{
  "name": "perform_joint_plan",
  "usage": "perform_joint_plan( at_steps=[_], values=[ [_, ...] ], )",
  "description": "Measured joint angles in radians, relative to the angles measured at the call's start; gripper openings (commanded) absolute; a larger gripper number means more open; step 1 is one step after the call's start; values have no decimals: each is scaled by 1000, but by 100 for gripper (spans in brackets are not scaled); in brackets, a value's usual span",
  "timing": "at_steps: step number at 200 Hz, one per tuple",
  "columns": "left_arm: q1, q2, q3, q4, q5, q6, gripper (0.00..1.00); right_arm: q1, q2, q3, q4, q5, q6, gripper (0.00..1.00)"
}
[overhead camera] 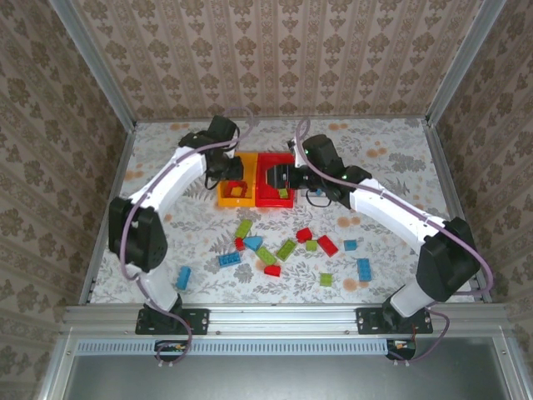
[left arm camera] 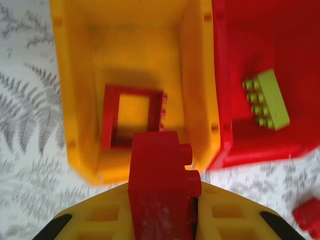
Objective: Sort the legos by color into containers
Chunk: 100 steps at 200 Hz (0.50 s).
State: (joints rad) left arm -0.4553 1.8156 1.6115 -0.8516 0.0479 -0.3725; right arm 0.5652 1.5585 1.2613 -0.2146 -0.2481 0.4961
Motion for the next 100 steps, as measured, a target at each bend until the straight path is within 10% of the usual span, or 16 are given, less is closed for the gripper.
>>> perform_joint_plan(
  at_steps=[100],
  values=[
    [55,352,266,41,81,-85,41,-34,34,49,1,8,31,69]
  ],
)
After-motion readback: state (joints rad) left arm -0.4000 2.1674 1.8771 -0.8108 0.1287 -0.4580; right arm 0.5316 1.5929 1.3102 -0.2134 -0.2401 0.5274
